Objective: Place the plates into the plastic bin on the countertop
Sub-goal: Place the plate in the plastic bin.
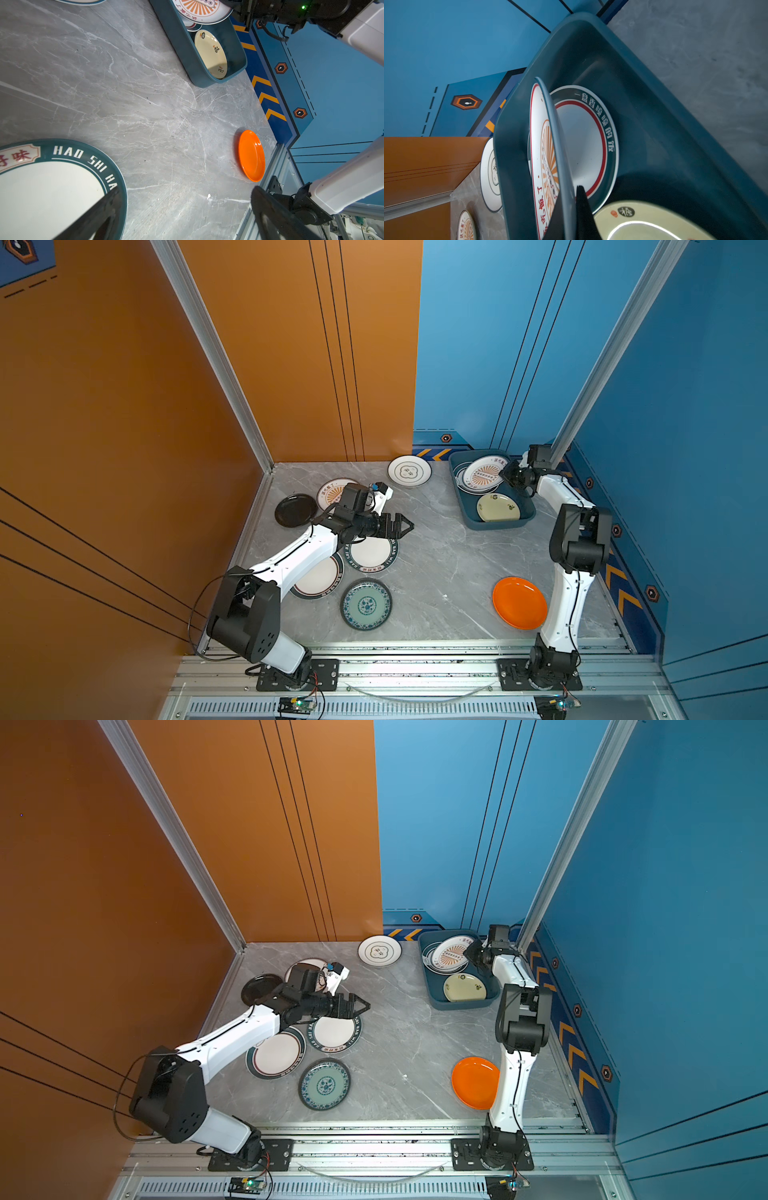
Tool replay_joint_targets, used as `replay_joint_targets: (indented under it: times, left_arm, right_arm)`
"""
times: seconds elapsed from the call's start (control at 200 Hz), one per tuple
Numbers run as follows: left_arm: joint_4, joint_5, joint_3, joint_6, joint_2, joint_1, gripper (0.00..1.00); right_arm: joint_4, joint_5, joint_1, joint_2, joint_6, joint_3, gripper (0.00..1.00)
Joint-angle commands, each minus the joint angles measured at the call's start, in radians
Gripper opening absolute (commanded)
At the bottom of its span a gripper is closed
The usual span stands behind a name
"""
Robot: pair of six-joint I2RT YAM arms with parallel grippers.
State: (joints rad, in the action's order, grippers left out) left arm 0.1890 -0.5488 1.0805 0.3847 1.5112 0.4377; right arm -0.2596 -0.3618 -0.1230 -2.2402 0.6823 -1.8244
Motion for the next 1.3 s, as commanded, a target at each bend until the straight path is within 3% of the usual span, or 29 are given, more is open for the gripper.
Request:
replay_joint_targets:
  times: [0.0,0.305,0.501,0.966,1.297]
  left_arm:
    - [0.036,0.022,-0.011,-0.027,-0.039,0.009,0.98]
    - [0.075,0.040,-0.007,-0.046,-0.060,0.004,0.98]
    - [0.075,0.040,-0.007,-0.043,-0.060,0.004,0.98]
    - [0.075,0.036,-0.002,-0.044,-0.054,0.004,0.98]
    - [0.101,0.040,0.016,-0.065,-0.046,0.025,0.98]
  right_arm:
    - [-0.019,0.019,0.015,-0.022,0.030,-0.069,0.00]
    - [-0.079,0.069,0.039,-0.095,0.034,-0.127,0.00]
    - [-0.132,0.094,0.047,-0.128,0.020,-0.154,0.19]
    - [-0.237,0.180,0.081,-0.157,-0.058,-0.210,0.33]
    - [-0.378,0.353,0.127,-0.158,-0.171,-0.317,0.46]
